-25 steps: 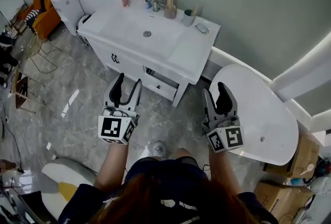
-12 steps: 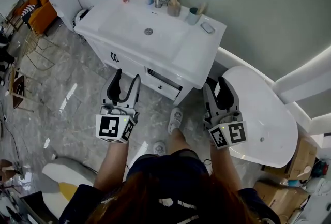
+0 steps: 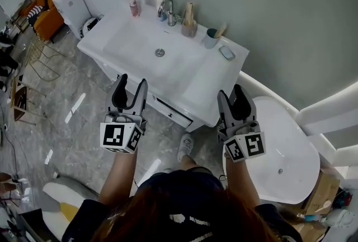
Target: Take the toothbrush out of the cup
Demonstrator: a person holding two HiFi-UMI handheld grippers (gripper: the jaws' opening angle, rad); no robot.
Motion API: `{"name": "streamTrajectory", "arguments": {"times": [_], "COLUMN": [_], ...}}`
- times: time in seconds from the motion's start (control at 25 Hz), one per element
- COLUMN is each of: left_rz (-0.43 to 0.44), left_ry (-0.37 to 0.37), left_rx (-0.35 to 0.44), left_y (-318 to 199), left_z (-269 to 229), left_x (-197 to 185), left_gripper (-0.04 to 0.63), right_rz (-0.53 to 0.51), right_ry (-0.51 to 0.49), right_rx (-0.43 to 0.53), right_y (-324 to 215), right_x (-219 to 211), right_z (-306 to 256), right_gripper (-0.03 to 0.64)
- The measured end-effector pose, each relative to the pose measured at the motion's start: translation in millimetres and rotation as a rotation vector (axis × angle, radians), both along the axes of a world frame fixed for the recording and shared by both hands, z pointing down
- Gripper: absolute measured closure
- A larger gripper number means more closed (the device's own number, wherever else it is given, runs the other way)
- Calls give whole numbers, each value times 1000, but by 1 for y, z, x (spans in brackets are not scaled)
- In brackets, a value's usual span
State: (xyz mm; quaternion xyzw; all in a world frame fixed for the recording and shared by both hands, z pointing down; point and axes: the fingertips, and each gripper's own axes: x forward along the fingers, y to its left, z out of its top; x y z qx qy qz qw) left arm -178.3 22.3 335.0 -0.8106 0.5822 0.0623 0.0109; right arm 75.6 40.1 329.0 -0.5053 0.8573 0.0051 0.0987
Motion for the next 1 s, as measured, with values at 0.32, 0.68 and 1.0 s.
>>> {"name": "streamTrajectory", "arguments": {"times": [0.32,0.68,1.0], "left_rz": [-11,10,153], "left_ry": [-11,-18,-23], "left_rx": [2,-22,-32], "left_y": [-108,-178,-261], "left_z": [-2,8,12], "left_x": [44,65,76], "left_gripper": [368,368,368], "right_rz": [-15,-7,118], "right_ry": [-5,-10,14], "right_rx": [6,-17,-10], "right_y": [-110,-180,-235], "right_x": [43,54,47], "right_z": [-6,1,-2], "right_gripper": [403,403,403]}}
